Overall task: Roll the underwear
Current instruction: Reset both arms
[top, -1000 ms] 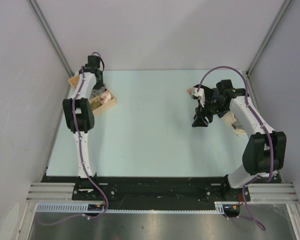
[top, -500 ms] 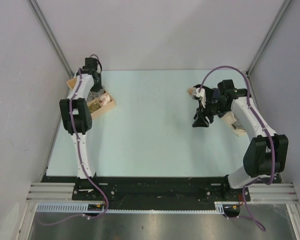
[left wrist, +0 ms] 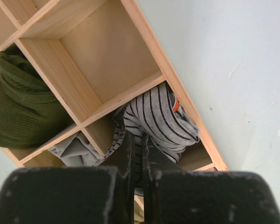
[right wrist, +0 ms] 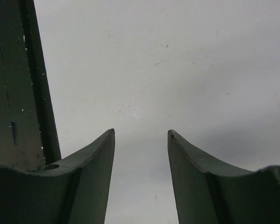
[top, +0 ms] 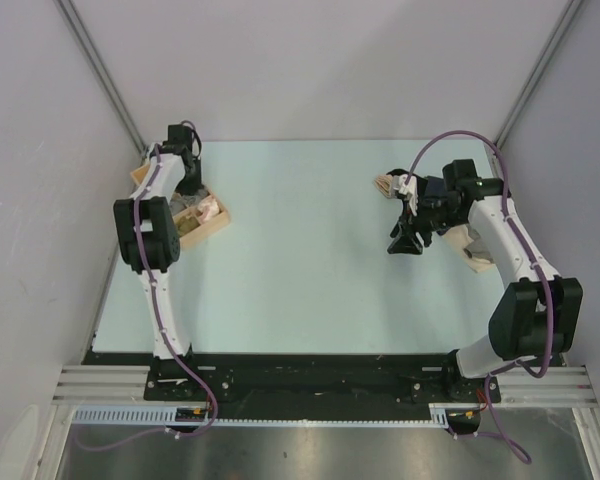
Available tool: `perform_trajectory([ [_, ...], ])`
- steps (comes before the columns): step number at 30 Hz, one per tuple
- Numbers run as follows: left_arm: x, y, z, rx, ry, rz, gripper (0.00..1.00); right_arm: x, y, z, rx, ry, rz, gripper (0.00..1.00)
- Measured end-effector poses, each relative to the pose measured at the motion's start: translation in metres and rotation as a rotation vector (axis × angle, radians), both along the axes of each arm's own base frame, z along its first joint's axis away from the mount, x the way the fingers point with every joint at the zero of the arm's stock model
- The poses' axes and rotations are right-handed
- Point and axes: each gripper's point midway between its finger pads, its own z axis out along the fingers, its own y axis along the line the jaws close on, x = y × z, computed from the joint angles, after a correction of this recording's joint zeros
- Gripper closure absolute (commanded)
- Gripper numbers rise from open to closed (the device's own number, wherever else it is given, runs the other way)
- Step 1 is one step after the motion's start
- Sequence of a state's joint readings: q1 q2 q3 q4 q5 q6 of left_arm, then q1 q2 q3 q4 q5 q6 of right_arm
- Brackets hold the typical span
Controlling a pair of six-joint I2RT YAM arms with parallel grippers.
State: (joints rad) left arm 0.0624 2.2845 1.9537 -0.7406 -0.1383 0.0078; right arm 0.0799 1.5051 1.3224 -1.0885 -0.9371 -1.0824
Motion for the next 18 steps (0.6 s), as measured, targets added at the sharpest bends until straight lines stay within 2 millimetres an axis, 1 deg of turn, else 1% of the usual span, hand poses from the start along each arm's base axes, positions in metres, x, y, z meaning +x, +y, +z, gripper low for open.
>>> perform_trajectory([
  [2,-0.005,0.0,-0.004,-0.006,0.015,-0.001,0.99,-0.001,-0.001,0.002,0.005,-0.006,0.0,0.47],
  [9,-0.015,-0.002,-0.005,-0.024,0.03,-0.005,1.0,-0.003,-0.001,0.008,0.02,-0.02,0.002,0.47],
  [10,-0.015,-0.001,-0.005,-0.026,0.03,-0.004,0.96,-0.003,-0.001,0.008,0.02,-0.02,0.003,0.47],
  [11,-0.015,-0.001,-0.005,-0.027,0.03,-0.004,0.84,-0.004,-0.002,0.008,0.021,-0.019,0.003,0.47],
  [13,-0.015,0.0,-0.003,-0.025,0.028,-0.002,0.75,-0.004,-0.002,0.008,0.024,-0.015,0.001,0.47],
  [14,-0.013,0.001,-0.001,-0.021,0.023,0.004,0.69,-0.004,-0.003,0.009,0.027,-0.014,0.0,0.47],
  [16,-0.013,0.002,0.004,-0.021,0.023,0.01,0.65,-0.005,-0.003,0.01,0.033,-0.012,-0.002,0.47],
  [18,-0.019,0.004,0.008,-0.036,0.05,0.014,0.64,-0.005,-0.004,0.01,0.036,-0.012,-0.002,0.47],
])
